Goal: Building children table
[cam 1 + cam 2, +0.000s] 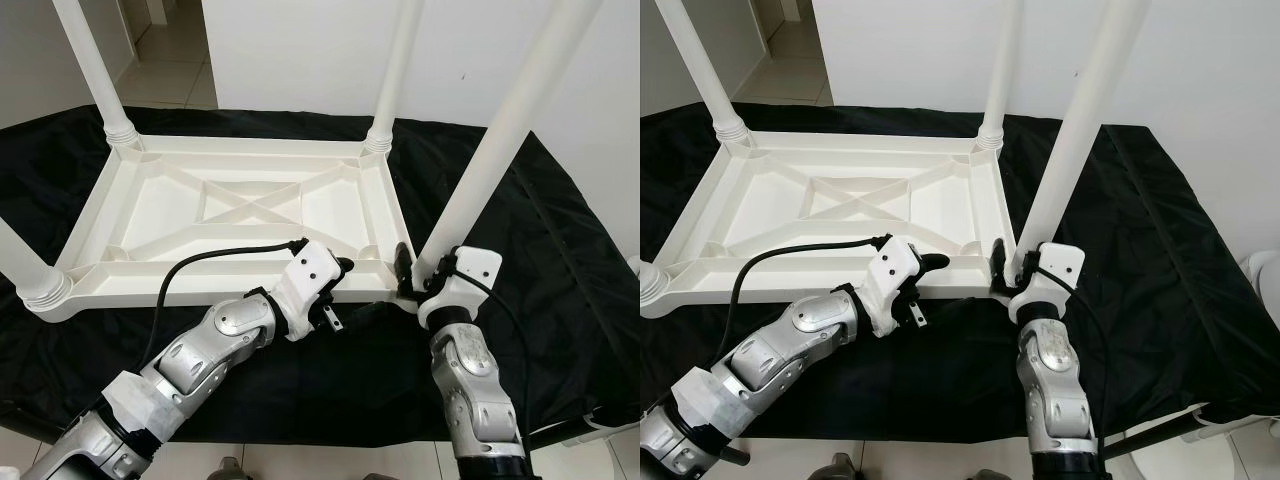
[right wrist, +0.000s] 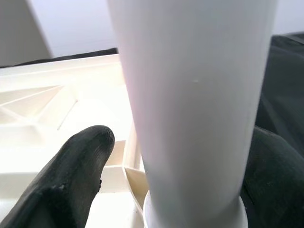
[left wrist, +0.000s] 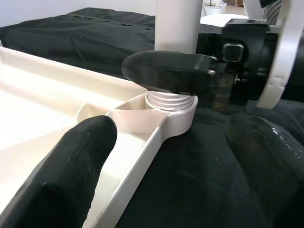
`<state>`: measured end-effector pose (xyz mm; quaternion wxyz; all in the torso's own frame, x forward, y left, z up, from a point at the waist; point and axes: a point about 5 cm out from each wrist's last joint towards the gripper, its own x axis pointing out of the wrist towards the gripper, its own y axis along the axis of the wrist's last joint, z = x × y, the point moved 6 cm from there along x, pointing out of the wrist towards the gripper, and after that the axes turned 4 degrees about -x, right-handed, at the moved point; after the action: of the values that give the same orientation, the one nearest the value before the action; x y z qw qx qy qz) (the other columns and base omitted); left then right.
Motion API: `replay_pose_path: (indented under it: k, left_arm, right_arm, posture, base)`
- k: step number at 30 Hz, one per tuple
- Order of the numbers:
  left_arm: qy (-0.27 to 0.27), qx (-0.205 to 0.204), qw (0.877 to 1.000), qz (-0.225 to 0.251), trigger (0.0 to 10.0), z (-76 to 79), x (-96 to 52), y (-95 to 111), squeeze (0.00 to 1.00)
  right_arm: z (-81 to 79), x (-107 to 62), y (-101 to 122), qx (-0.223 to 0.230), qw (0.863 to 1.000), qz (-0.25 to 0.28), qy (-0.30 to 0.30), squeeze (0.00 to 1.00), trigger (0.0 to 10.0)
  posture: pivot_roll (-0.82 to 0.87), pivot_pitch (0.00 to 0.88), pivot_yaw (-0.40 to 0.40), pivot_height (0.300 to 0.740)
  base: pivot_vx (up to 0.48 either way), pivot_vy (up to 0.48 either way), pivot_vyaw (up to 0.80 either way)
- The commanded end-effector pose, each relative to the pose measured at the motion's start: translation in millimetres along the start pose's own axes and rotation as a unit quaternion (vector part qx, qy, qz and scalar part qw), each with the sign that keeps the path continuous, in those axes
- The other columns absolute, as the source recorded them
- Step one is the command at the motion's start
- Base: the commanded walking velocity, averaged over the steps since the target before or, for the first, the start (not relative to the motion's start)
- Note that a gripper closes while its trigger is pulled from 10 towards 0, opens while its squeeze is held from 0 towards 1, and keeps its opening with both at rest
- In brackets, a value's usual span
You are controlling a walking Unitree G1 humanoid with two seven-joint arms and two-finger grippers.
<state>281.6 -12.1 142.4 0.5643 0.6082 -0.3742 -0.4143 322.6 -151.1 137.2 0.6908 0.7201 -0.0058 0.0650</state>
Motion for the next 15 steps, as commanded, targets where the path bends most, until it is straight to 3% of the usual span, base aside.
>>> replay_pose_path:
  k: [1,4,15]
  left_arm:
    - [-0.131,0.008,0.991,-0.009,10.0,29.2,-1.5,-0.4,0.00]
    - [-0.131,0.010,0.991,-0.008,10.0,27.7,-0.4,0.4,0.00]
    - [-0.129,0.014,0.991,-0.007,10.0,24.2,1.1,2.8,0.00]
  right_arm:
    - [-2.2,-0.5,0.7,-0.008,0.999,0.008,0.038,0.00,10.0]
    - [-3.0,2.7,2.7,-0.042,0.995,0.013,0.094,0.00,10.0]
    - [-0.4,19.7,-1.8,-0.077,0.981,-0.005,0.180,0.00,10.0]
  posture:
    - [0.02,0.000,-0.039,0.740]
    - [0.02,0.000,-0.030,0.740]
    - [0.03,0.000,-0.030,0.740]
  base:
    - [0.000,0.000,0.00]
    - [0.000,0.000,0.00]
    - [0.000,0.000,0.00]
